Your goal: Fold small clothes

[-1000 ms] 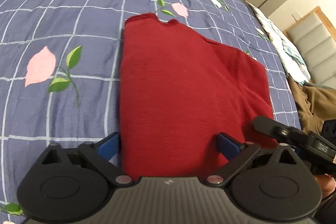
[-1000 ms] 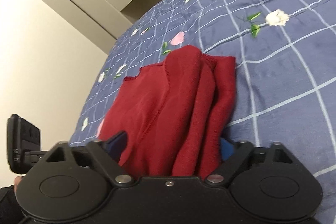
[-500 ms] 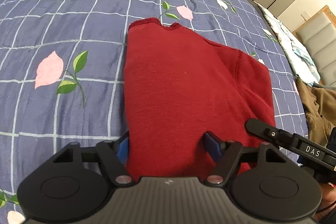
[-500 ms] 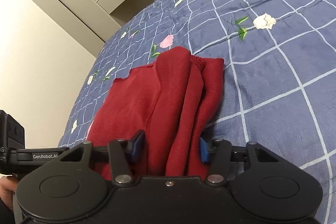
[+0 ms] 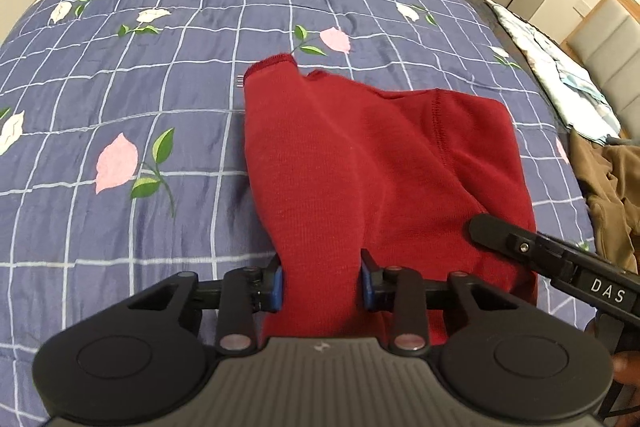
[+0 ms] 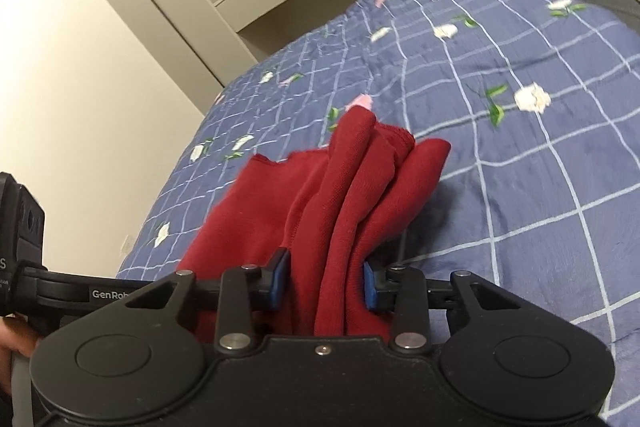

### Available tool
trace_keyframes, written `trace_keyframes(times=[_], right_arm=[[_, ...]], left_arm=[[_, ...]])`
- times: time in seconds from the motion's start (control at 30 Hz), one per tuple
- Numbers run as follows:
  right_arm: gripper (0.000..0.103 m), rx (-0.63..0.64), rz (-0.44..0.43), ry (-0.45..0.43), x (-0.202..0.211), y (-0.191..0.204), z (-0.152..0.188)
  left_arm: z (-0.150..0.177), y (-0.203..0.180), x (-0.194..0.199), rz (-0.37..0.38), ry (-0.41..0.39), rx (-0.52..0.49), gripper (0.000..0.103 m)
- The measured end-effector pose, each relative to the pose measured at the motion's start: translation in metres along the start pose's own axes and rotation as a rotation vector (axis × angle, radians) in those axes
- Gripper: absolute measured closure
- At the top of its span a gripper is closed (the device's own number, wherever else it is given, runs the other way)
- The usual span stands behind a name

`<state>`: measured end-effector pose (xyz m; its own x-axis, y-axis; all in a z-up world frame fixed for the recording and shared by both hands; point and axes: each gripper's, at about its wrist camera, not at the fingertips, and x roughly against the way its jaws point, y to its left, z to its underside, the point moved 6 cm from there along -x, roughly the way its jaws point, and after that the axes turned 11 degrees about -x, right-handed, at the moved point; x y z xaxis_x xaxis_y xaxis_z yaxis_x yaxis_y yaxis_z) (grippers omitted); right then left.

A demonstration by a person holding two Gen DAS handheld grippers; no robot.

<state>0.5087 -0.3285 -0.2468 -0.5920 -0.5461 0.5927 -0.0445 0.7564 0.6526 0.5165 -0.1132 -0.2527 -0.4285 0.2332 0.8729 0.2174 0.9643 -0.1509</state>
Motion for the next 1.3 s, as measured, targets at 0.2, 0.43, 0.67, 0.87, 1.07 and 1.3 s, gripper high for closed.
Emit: trace_keyframes(times=[0.2,0.43,0.67,0.87,1.07,1.3], right_arm=[[0.065,0.037,-0.017,-0.008,0.019,0.023,0.006],[0.065,0.059,-0.057,-0.008,0.031,0.058,0.018],[0.065,0.060,-0.103,0.026,0.026,0.095,0.043],[0.065,0.061,-0.137,0.078,0.014,0.122,0.075],[0.065,0.084,-0.142,0.114,0.004,0.139,0.099],[0.065,0.101,-0.119,0.115,-0.010,0.143,0.119]], left_arm=[[0.009,-0.002,0.028,-0.007,-0.021,-0.003,0.066],[0.020,0.013,0.066,-0.038,-0.049,0.010,0.066],[0.043,0.043,0.100,-0.089,-0.054,0.042,0.066],[0.071,0.073,0.118,-0.130,-0.037,0.085,0.066],[0.096,0.095,0.125,-0.150,-0.021,0.113,0.066],[0.113,0.113,0.119,-0.156,-0.023,0.148,0.066]])
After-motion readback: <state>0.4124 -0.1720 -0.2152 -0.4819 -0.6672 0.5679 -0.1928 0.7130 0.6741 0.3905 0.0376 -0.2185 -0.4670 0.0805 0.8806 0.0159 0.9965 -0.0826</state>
